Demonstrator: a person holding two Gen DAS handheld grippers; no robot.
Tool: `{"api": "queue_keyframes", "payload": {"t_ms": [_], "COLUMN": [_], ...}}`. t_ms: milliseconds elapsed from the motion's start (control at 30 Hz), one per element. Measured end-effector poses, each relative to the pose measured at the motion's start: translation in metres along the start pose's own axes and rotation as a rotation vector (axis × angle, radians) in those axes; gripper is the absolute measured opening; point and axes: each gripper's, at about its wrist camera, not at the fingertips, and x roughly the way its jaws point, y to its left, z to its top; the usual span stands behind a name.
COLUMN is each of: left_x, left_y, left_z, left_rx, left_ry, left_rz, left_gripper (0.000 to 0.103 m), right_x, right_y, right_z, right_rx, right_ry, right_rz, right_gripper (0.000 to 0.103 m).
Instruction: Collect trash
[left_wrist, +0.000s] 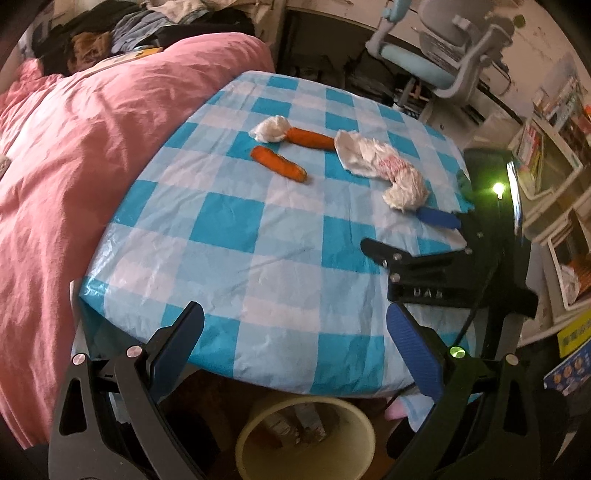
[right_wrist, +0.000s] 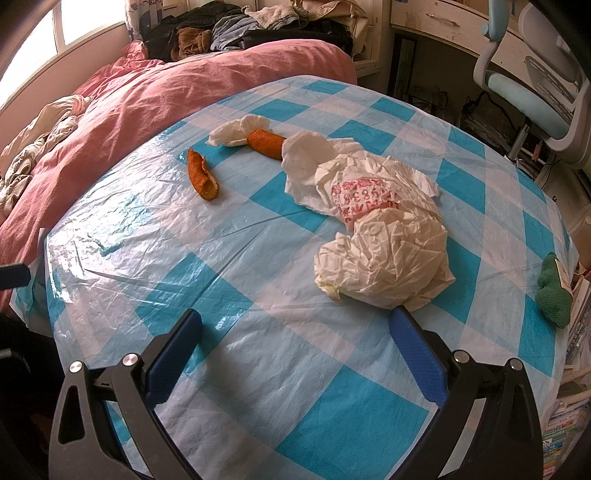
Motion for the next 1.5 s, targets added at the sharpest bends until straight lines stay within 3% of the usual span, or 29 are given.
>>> {"api": "queue_keyframes", "payload": {"t_ms": [300, 700, 1133, 1500], "left_x": [-0.008, 0.000, 0.035, 0.033], "left_y": [0.004, 0.008, -0.001, -0.001], "left_z": [0.000, 0.005, -0.002, -0.005], "left_rx": [-0.008, -0.029, 0.027, 0.033], "left_ry": [-0.015, -0.004, 0.058, 0.036], "left_rz": [-0.029, -0.012, 0.108, 0.127], "left_gripper": [0.096, 0.096, 0.095, 0.095], "right_x": [0.000, 0.000, 0.000, 0.000], "right_y": [0.000, 0.000, 0.000, 0.000], "right_z": [0.000, 0.000, 0.000, 0.000], "right_rx": [0.000, 0.000, 0.000, 0.000], "right_ry": [0.000, 0.000, 0.000, 0.000], "right_rz": [0.000, 0.000, 0.000, 0.000], "right_gripper": [0.097, 0.097, 0.097, 0.097]}}
